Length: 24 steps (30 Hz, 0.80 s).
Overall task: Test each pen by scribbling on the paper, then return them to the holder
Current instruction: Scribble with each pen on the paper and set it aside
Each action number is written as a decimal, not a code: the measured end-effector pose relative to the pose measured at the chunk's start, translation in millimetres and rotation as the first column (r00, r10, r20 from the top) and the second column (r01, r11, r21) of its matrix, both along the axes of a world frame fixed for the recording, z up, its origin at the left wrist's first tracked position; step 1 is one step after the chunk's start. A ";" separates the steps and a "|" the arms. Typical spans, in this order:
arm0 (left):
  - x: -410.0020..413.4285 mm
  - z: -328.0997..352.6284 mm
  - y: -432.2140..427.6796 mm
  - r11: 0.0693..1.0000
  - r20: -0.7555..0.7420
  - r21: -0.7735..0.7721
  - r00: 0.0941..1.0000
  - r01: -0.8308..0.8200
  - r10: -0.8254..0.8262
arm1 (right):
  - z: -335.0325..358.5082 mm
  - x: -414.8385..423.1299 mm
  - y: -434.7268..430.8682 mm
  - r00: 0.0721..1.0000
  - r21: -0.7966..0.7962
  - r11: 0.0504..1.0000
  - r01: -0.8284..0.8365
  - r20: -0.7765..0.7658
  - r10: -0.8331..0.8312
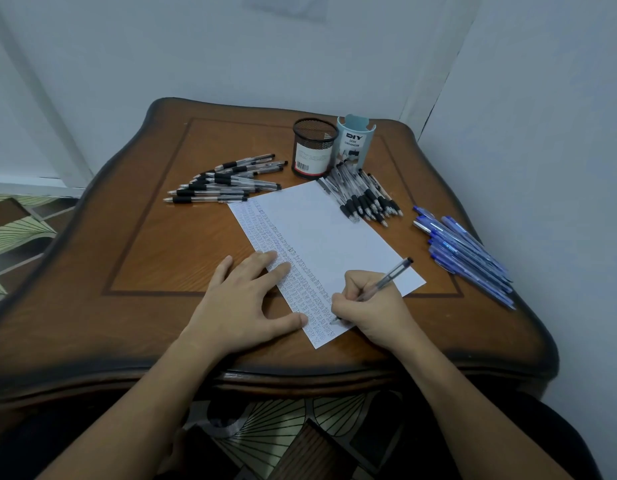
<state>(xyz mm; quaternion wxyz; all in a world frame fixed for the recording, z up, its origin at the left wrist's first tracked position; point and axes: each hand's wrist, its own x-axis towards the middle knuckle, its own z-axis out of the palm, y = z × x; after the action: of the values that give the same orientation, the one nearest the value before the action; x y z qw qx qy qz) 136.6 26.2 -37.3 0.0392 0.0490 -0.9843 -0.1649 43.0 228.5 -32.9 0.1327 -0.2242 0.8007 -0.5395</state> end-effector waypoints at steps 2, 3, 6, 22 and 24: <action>-0.3 0.4 0.4 1.000 0.009 -0.013 1.000 0.000 0.000 | -0.2 -0.4 0.6 1.000 -0.005 1.000 0.003 -0.013 -0.003; -0.4 0.5 0.5 1.000 0.012 -0.016 1.000 0.002 -0.002 | -0.5 -1.1 1.1 1.000 -0.014 1.000 0.010 -0.013 -0.010; -0.5 1.0 0.3 1.000 0.020 -0.022 1.000 0.006 -0.006 | -0.5 -0.6 1.3 1.000 -0.002 1.000 0.011 -0.027 -0.011; -1.3 -1.7 -0.9 1.000 -0.009 -0.008 1.000 0.004 -0.004 | 0.5 -0.5 2.8 0.999 -0.007 1.000 -0.012 -0.030 0.012; -1.7 -2.1 -0.5 1.000 -0.015 -0.003 1.000 0.003 -0.003 | 0.4 -0.5 3.9 0.999 0.009 1.000 -0.016 -0.035 0.017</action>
<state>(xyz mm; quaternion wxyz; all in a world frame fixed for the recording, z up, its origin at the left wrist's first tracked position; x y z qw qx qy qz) 134.8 25.7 -39.3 0.0464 0.0460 -0.9843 -0.1638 42.5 232.4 -32.6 0.1239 -0.2398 0.8034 -0.5307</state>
